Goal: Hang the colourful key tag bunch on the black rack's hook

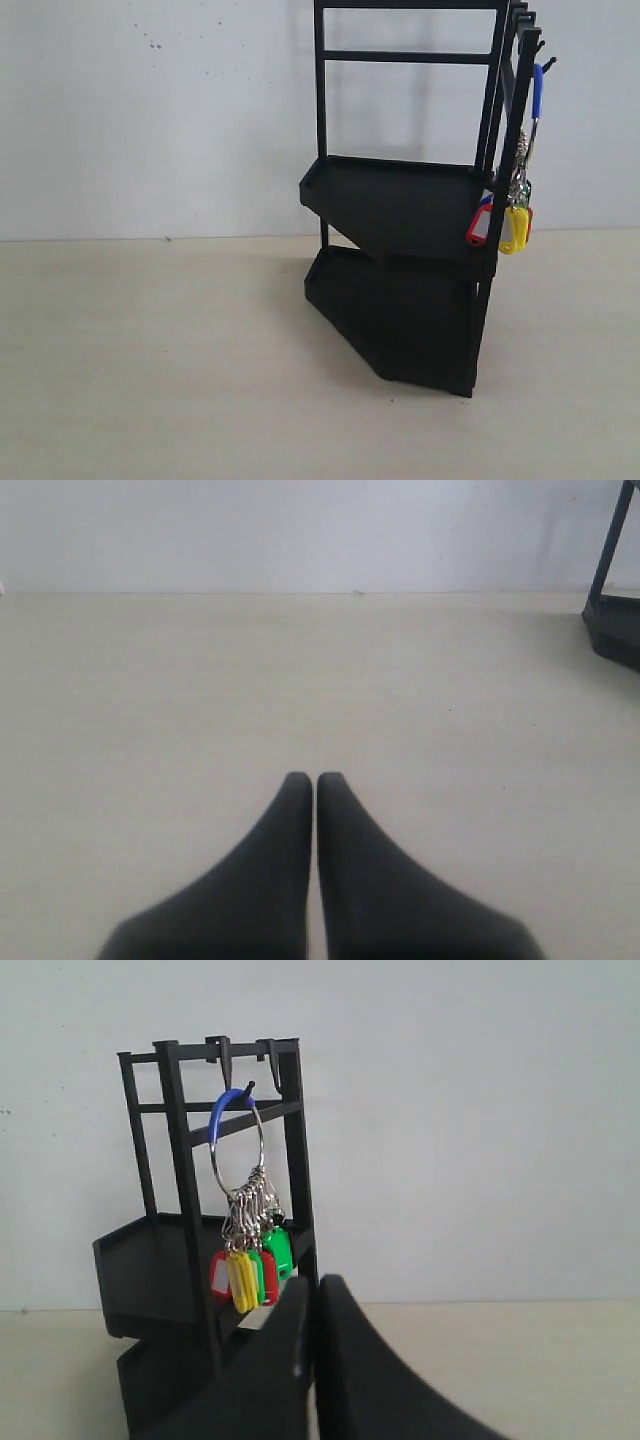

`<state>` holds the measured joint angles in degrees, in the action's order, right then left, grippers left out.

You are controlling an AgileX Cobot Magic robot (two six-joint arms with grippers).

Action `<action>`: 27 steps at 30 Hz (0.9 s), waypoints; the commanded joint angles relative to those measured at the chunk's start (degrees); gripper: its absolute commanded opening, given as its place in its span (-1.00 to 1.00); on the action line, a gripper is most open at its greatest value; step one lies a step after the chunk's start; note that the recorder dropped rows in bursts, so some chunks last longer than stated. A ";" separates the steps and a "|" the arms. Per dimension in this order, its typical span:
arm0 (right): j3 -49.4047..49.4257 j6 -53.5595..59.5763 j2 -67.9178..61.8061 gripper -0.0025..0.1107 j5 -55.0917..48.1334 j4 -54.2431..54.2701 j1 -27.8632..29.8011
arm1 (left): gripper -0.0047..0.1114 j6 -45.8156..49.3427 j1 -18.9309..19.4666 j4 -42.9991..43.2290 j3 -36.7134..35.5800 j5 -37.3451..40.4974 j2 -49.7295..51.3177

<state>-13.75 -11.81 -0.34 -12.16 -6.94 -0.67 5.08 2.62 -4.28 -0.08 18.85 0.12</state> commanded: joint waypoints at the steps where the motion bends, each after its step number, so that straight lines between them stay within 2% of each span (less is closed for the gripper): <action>1: 0.30 2.42 0.34 -0.93 0.22 1.97 0.12 | -0.84 -0.60 0.14 -0.43 0.08 -0.87 -0.12; 7: 5.16 6.22 0.34 -0.93 0.32 7.72 0.12 | -0.84 -0.60 0.14 -0.43 0.08 -0.87 -0.12; 16: 13.75 6.22 0.34 -0.93 3.32 7.87 0.12 | -0.84 -0.60 0.14 -0.43 0.08 -0.87 -0.12; 24: 13.75 10.10 0.34 -0.93 -1.23 9.17 0.12 | -0.84 -0.60 0.14 -0.43 0.08 -0.87 -0.12; 27: 13.75 10.23 0.34 -0.93 -5.92 9.06 0.12 | -0.84 -0.60 0.14 -0.43 0.08 -0.87 -0.12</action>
<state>-0.28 -2.30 -0.23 -14.40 2.06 -0.67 5.08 2.62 -4.28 -0.08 18.85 0.12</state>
